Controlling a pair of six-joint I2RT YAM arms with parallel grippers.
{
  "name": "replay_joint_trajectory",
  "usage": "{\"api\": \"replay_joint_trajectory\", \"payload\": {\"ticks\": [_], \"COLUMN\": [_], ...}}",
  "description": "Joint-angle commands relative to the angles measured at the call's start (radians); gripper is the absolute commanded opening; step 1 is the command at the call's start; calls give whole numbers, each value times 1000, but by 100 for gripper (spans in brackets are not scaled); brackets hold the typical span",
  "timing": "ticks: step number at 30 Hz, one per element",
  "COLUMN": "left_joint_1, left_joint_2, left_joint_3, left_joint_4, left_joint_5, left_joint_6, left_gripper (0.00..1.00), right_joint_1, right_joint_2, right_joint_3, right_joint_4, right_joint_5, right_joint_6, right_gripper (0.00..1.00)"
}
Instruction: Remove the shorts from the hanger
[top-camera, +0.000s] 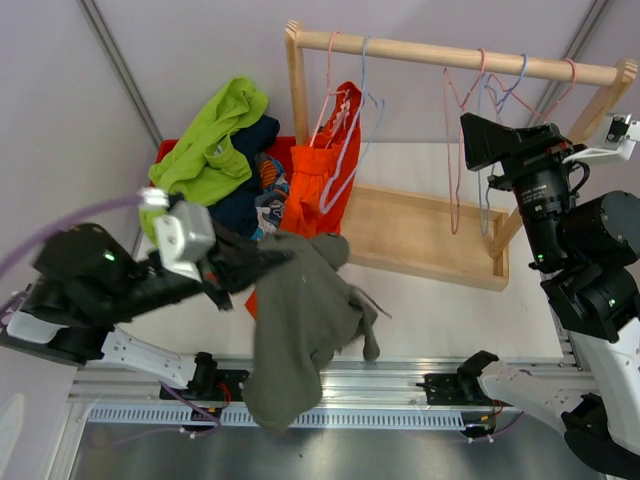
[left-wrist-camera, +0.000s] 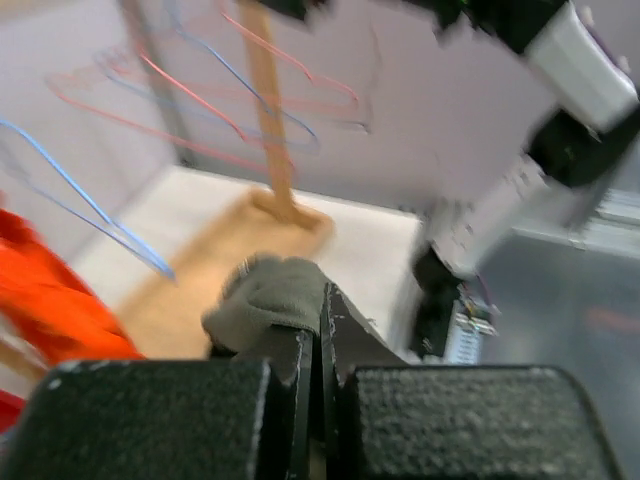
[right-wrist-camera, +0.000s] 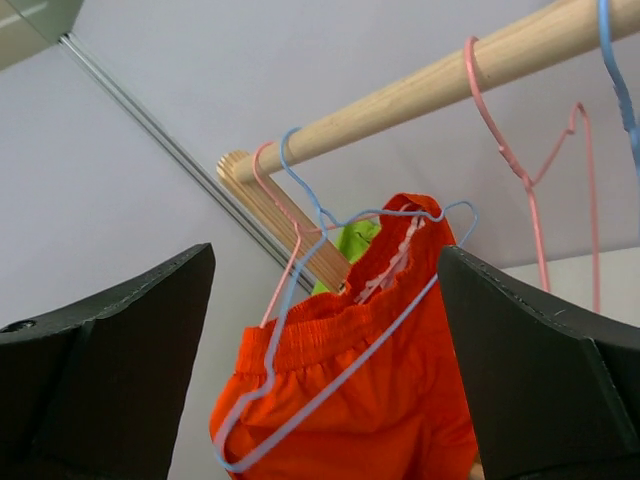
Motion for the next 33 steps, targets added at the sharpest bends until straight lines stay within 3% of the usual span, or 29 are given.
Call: {"api": "replay_joint_trajectory", "payload": {"ticks": [1, 3, 5, 9, 12, 18, 22, 26, 27, 29, 33], "left_joint_1": [-2, 64, 136, 328, 540, 789, 914, 1065, 1165, 1251, 1287], "left_joint_2": [125, 158, 162, 116, 104, 24, 62, 147, 167, 226, 205], "left_joint_3": [254, 321, 361, 293, 259, 176, 178, 181, 199, 243, 216], "left_joint_4": [-108, -118, -104, -35, -44, 43, 75, 76, 56, -13, -35], "left_joint_5": [-192, -291, -285, -328, -344, -376, -359, -319, -289, -189, -231], "left_joint_6": [239, 314, 328, 381, 371, 379, 382, 316, 241, 160, 109], "left_gripper": [0, 0, 0, 0, 0, 0, 0, 0, 0, 0, 0], "right_joint_1": [-3, -3, -3, -3, -3, -4, -4, -6, -6, -6, -7], "right_joint_2": [-39, -53, -67, -85, -93, -100, -102, -105, -105, -109, -125], "right_joint_3": [-27, -47, -61, -91, -116, -157, -185, -219, -225, -237, -252], "right_joint_4": [-37, -48, -60, -66, -63, -57, -52, -36, -36, -39, -49], "right_joint_5": [26, 32, 37, 32, 26, 20, 14, 3, 0, -6, -9], "right_joint_6": [-49, -52, -60, -63, -61, -58, -54, -38, -35, -32, -43], "right_gripper": [99, 99, 99, 99, 99, 99, 99, 99, 99, 99, 99]}}
